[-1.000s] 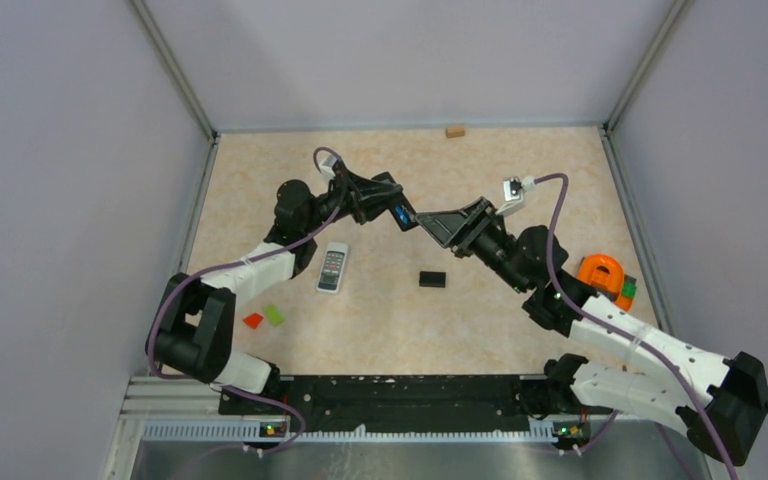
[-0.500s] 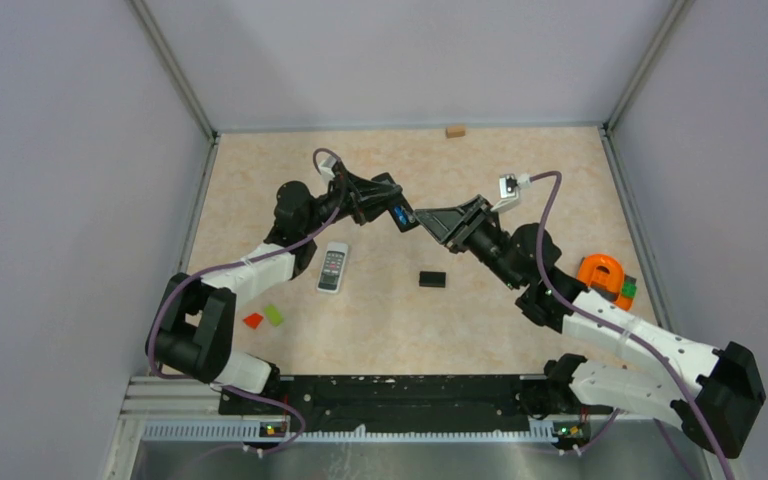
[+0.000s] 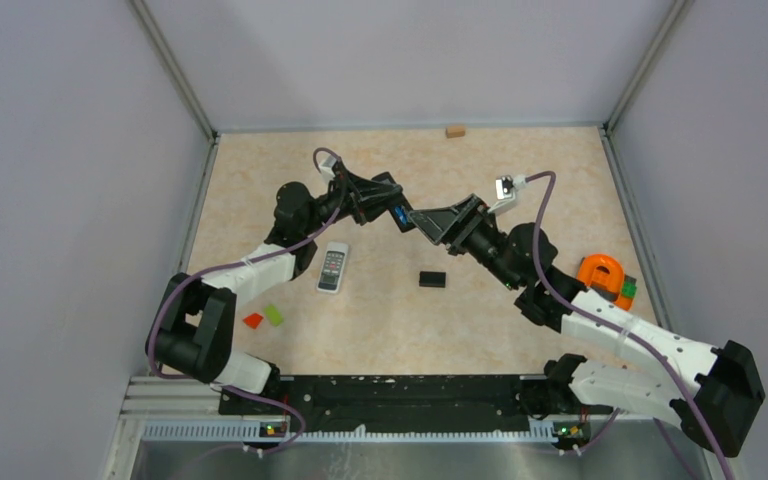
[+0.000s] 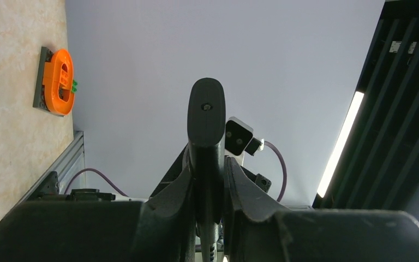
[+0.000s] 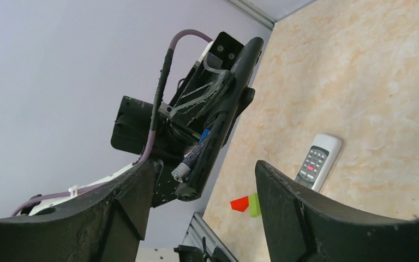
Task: Load the batteries into the remote control
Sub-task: Load the battery into the remote control.
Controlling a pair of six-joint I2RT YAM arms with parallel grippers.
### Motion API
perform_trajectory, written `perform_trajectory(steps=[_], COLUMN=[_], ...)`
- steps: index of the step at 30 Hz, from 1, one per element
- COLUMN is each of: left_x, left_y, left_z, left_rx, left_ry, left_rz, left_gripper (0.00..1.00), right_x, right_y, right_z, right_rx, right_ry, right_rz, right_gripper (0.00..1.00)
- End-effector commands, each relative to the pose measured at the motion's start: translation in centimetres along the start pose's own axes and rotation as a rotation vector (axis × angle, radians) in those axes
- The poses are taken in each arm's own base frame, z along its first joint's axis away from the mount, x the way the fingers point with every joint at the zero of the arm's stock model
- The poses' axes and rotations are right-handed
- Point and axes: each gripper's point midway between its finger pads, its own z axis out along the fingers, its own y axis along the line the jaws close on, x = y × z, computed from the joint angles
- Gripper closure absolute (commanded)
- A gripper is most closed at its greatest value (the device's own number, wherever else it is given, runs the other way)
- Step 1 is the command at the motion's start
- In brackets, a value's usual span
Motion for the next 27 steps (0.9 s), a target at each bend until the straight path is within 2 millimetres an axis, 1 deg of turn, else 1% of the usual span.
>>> perform_trajectory(steps=[1, 5, 10, 15, 21, 27], left_x=[0.9, 0.9, 1.0, 1.2, 1.4, 1.7], left_y=[-1.7, -1.6, -1.7, -1.8, -2.1, -2.4], left_z=[-0.3, -0.3, -0.3, -0.4, -0.5, -0.5], left_rx=[0.068, 0.068, 0.071, 0.072, 0.078, 0.084], left_ry=[0.024, 0.024, 0.029, 0.035, 0.037, 0.051], left_rz=[0.057, 0.054, 0.051, 0.055, 0.061, 0.073], left_gripper=[1.0, 1.0, 1.0, 1.0, 1.0, 1.0], right_x=[-0.6, -0.1, 0.1, 0.1, 0.3, 0.3], right_y=[2.0, 1.9, 2.0, 2.0, 1.0, 0.5], right_z=[-0.5, -0.4, 0.0, 0.3, 0.6, 1.0], right_rx=[-0.068, -0.087, -0.096, -0.094, -0.044, -0.021], right_ry=[-0.019, -0.01, -0.008, -0.009, -0.003, -0.001], right_rz=[0.005, 0.027, 0.037, 0.046, 0.059, 0.076], right_gripper=[0.3, 0.3, 0.42, 0.42, 0.43, 0.44])
